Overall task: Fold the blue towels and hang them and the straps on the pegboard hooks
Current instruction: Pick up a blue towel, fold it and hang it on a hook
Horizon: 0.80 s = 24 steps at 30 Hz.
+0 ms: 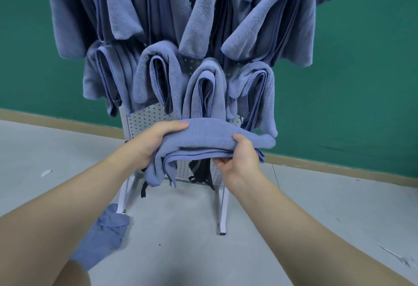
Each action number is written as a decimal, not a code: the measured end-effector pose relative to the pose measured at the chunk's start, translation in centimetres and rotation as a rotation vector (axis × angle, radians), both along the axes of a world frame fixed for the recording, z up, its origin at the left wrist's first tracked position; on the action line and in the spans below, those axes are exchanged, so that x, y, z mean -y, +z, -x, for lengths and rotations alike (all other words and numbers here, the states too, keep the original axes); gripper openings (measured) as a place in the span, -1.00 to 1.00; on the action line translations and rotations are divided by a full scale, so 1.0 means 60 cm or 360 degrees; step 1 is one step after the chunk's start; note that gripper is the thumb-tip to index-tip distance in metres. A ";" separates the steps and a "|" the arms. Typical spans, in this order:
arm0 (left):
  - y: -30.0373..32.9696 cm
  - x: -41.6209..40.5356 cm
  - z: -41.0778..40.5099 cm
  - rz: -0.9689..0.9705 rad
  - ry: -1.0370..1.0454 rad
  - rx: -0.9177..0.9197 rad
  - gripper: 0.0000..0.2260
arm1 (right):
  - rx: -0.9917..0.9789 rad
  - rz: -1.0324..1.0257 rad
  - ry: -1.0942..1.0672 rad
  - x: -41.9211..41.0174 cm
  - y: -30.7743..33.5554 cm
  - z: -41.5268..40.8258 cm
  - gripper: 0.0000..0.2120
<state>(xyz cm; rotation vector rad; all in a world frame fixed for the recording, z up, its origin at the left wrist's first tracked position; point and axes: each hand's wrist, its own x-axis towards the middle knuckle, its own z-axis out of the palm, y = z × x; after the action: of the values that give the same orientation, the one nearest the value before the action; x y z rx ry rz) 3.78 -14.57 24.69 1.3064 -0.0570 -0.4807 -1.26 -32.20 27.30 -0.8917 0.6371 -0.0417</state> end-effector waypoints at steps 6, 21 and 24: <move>-0.013 -0.006 -0.004 -0.0085 -0.0176 0.0207 -0.50 | -0.0072 -0.0021 -0.0002 -0.003 -0.005 0.013 -0.76; -0.038 0.015 -0.024 -0.0255 0.0219 0.0177 -0.84 | -0.0104 -0.0057 0.0167 0.018 -0.006 -0.010 -0.84; -0.044 0.023 -0.026 -0.0186 0.0241 0.0147 -0.85 | -0.0039 -0.0058 0.0203 0.019 -0.014 -0.018 -0.88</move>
<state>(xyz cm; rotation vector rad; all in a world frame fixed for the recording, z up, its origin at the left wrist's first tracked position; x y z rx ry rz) 5.33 -15.93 22.05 1.4354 -0.0065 -0.2979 -0.16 -33.35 26.47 -0.8969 0.6011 0.0953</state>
